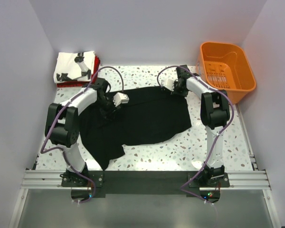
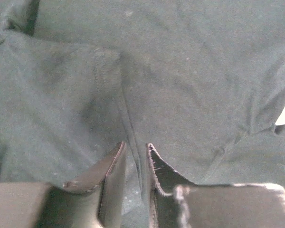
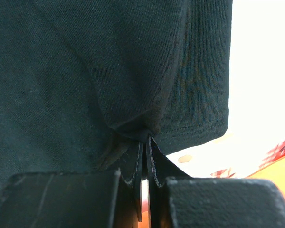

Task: Fold and stack the t-shirts
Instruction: Fold the tshirt

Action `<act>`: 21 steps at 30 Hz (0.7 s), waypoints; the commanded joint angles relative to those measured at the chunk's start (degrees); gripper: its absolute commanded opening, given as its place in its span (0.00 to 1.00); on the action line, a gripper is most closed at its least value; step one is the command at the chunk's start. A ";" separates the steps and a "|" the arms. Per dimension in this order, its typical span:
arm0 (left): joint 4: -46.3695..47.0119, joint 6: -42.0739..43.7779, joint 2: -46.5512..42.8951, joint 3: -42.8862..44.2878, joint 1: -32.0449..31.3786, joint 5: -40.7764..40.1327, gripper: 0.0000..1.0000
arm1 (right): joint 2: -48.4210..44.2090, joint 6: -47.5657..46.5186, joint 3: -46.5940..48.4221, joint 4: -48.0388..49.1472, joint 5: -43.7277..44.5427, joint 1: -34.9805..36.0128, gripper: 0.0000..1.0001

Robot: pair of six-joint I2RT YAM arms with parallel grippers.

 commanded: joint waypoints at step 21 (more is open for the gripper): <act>-0.53 5.55 -6.36 -8.10 3.26 -14.86 0.59 | -0.90 0.72 0.39 -1.88 1.27 0.36 0.00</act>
